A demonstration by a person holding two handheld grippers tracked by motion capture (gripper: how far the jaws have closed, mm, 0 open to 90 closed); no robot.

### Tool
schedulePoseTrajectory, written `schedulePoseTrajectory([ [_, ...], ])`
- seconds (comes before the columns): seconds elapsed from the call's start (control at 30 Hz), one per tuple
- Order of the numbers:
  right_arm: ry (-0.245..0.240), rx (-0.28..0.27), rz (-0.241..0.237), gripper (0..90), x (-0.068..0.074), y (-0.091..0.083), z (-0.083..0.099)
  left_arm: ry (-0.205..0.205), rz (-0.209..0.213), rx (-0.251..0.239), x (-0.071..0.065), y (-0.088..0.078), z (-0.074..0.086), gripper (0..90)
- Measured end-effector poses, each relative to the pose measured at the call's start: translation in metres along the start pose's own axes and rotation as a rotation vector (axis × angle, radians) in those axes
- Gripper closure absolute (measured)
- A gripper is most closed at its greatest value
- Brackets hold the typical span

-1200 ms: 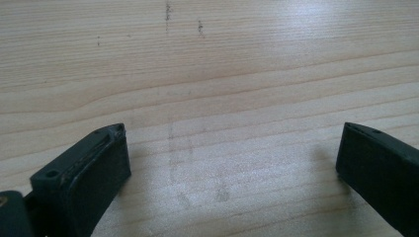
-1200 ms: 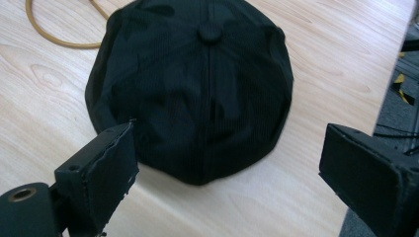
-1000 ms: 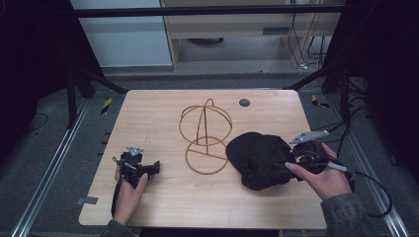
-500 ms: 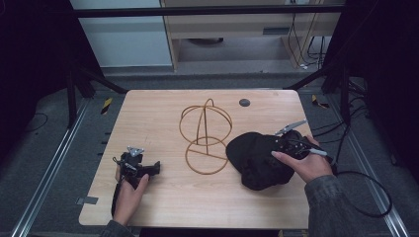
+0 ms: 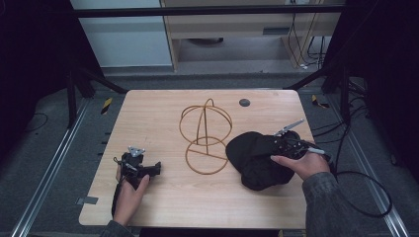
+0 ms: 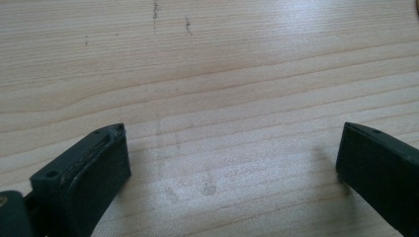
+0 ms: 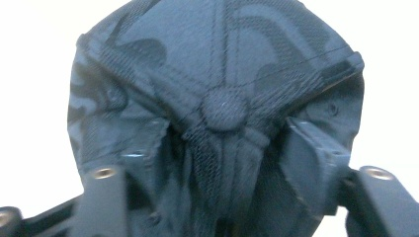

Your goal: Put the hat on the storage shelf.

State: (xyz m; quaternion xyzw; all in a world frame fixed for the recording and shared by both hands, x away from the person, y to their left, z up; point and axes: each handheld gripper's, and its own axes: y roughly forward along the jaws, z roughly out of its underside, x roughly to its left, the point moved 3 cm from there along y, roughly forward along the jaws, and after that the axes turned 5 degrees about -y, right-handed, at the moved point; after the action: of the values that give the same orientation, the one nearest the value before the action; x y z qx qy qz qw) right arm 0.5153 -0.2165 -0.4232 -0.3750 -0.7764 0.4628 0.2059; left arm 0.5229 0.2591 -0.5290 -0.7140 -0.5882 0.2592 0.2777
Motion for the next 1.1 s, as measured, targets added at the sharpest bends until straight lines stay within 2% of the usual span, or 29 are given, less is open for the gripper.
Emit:
schedulePoseTrajectory([
  [0.2, -0.021, 0.011, -0.047, 74.4, 0.002, 0.000, 0.001, 0.003, 0.001, 0.001, -0.001, 0.000, 0.000, 0.0],
  [0.33, -0.022, -0.004, -0.054, 83.1, 0.000, -0.003, -0.001, 0.004, 0.003, 0.001, -0.001, 0.000, 0.000, 0.0],
  [0.43, -0.018, -0.013, -0.068, 85.0, -0.001, -0.007, -0.003, 0.004, 0.003, 0.001, -0.001, 0.000, 0.000, 0.0],
  [0.6, -0.004, -0.026, -0.073, 85.8, -0.004, -0.025, -0.005, 0.005, 0.004, 0.000, -0.002, -0.001, 0.001, 0.0],
  [0.77, 0.022, -0.083, -0.060, 85.8, -0.011, -0.051, -0.005, 0.005, 0.005, 0.000, -0.001, -0.001, 0.001, 0.0],
  [1.1, 0.047, -0.203, 0.001, 85.8, -0.019, -0.102, -0.012, 0.012, 0.014, 0.002, -0.001, 0.000, 0.000, 0.0],
])
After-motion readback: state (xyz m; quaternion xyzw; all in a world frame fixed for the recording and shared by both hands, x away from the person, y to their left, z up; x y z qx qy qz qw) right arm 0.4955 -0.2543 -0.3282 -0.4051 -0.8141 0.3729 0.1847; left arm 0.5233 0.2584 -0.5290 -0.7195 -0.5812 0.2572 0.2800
